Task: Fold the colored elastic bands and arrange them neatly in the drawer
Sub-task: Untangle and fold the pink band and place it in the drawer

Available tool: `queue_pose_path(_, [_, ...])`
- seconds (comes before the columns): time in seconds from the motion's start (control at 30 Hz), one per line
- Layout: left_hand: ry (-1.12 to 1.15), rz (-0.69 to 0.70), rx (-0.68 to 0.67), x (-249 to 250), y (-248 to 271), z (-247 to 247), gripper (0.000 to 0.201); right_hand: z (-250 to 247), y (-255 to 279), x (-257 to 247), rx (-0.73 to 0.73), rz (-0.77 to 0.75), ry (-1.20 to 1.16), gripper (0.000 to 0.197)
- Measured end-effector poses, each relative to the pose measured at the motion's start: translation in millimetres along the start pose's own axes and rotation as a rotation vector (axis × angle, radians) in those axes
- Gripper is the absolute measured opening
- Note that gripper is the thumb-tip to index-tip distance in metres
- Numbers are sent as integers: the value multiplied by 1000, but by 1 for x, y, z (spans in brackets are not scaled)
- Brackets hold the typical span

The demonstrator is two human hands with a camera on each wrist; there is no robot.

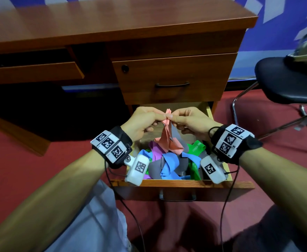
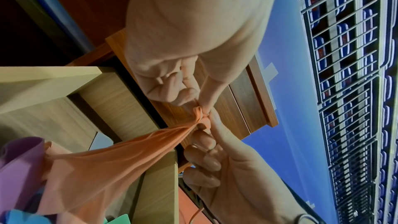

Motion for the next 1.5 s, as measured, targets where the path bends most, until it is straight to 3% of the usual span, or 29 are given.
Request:
queue_pose_path(0.57, [169, -153, -45, -12, -4, 1, 7, -5, -3, 2, 23, -21, -35, 32])
queue_pose_path(0.83, [335, -273, -162, -19, 3, 6, 10, -4, -3, -3, -13, -53, -36, 27])
queue_pose_path(1.17, [224, -211, -138, -9, 5, 0, 24, -5, 2, -9, 64, -21, 111, 33])
queue_pose_path(1.33, [240, -184, -168, -5, 6, 1, 36, -5, 2, -17, 95, 5, 207, 18])
queue_pose_path(1.43, [152, -82, -137, 1, 4, -1, 33, -8, 5, -29, 128, -7, 213, 16])
queue_pose_path(1.5, [48, 63, -111, 11, 0, -3, 35, -10, 9, -40, 175, -47, 171, 25])
Point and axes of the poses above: each hand's wrist, its own y-axis away from the middle knuckle, its own z-axis out of the palm, x = y × z, the point moved 6 cm from there along -y, towards the middle knuckle, and after that the axes turned 13 degrees about -x, right-handed, at the moved point
